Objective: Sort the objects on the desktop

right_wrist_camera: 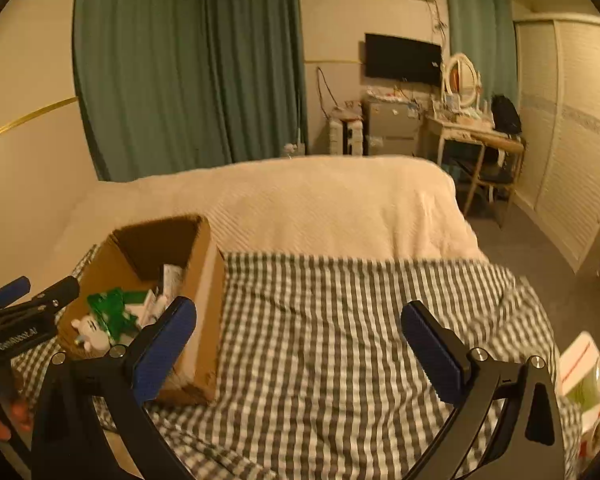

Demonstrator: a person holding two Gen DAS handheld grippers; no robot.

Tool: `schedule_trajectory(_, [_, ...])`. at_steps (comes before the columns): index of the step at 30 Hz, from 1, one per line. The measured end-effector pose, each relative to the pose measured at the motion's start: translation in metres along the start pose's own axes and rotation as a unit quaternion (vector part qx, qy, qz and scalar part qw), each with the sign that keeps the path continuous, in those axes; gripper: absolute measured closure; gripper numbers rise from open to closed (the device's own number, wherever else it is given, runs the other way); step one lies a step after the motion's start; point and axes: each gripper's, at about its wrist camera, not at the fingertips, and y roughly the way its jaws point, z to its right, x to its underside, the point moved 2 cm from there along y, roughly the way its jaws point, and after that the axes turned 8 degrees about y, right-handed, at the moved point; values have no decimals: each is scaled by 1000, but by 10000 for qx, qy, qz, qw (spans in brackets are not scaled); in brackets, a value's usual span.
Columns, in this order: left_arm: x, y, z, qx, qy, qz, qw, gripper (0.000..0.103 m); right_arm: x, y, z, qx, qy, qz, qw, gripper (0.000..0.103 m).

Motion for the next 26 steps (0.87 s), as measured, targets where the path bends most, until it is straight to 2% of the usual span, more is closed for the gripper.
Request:
schedule_trajectory(7, [16,4,14,-60,207,41,9998,0,29,3,12,192,-117,-77,9997,1])
schedule_trajectory(14, [19,10,16,-97,211,-26,9997,0,33,6,13,324,-186,-64,9993,1])
schedule_trajectory(18, [24,13,16,59,15,-137,9999,0,37,10,14,461,-193,-32,9987,1])
schedule_trajectory(20, [26,13,16,-2,-11,-139,9999,0,40,12,15,489,-204,-50,9986,1])
schedule_trajectory(23, [28,11,19,48,55,-126,9999,0,43,14,15,520,-210,-53,9984,1])
schedule_trajectory(26, [28,11,24,-54,224,-142,9996,0,46,15,18,538,-209,-48,9983,1])
